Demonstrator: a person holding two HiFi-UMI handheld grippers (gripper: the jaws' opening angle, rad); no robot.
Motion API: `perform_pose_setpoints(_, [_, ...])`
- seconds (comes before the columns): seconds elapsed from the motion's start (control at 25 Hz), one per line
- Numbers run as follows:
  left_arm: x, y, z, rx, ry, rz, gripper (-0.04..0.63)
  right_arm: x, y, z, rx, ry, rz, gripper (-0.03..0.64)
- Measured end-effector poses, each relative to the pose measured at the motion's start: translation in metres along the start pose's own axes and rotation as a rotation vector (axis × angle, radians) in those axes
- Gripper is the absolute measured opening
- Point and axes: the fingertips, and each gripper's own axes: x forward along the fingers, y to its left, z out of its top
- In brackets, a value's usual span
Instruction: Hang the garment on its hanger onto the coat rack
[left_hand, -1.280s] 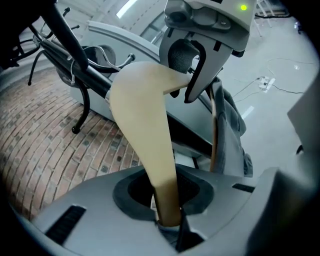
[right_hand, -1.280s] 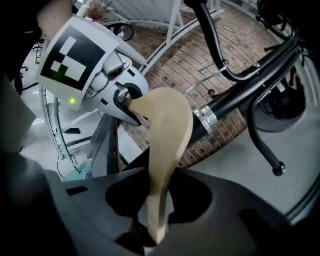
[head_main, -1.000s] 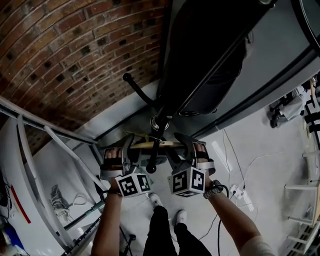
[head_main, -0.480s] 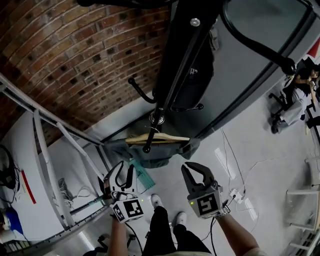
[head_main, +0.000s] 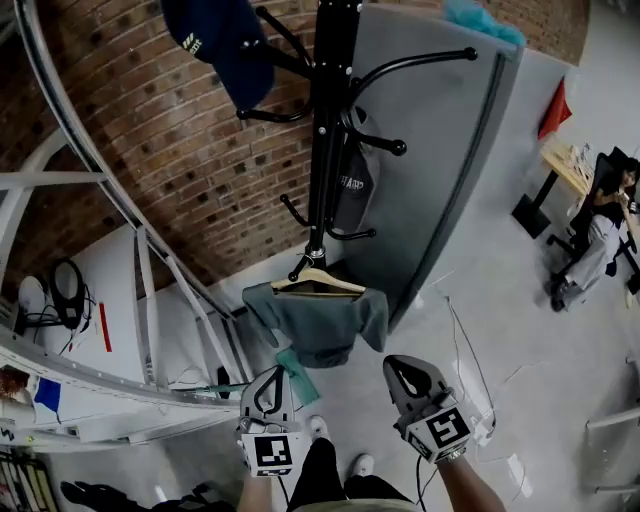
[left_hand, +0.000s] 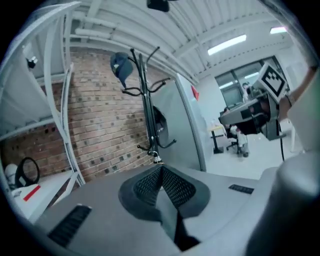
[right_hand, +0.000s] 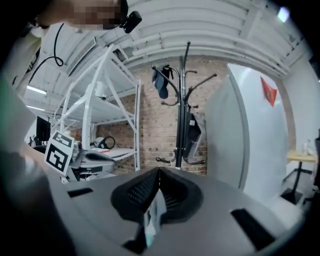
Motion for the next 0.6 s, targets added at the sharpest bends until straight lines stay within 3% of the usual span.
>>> perform_pose_setpoints(0.08, [-0.026,-0.006,0.018,-0.092,-0.017,0.019,0.005,-0.026,0.01,0.018,-0.012,-0.068,0.018,0.021])
perform_pose_setpoints(0.16, [-0.048,-0.011,0.04,-0.124,-0.051,0.036,0.005,-0.052,0.02,0.036,-0.012,-0.16,0.034,0.021])
perform_pose_setpoints(0.44, [-0.128,-0.034,0.117,-0.108,-0.21,0.023,0.005,-0.124,0.052,0.094,-0.075,-0.307,0.083,0.021])
perform_pose_setpoints(0.6, [-0.173,-0.045,0.113,-0.117,-0.182,0.033,0.005,-0.155,0.055,0.108,-0.151,-0.307,0.08,0.021])
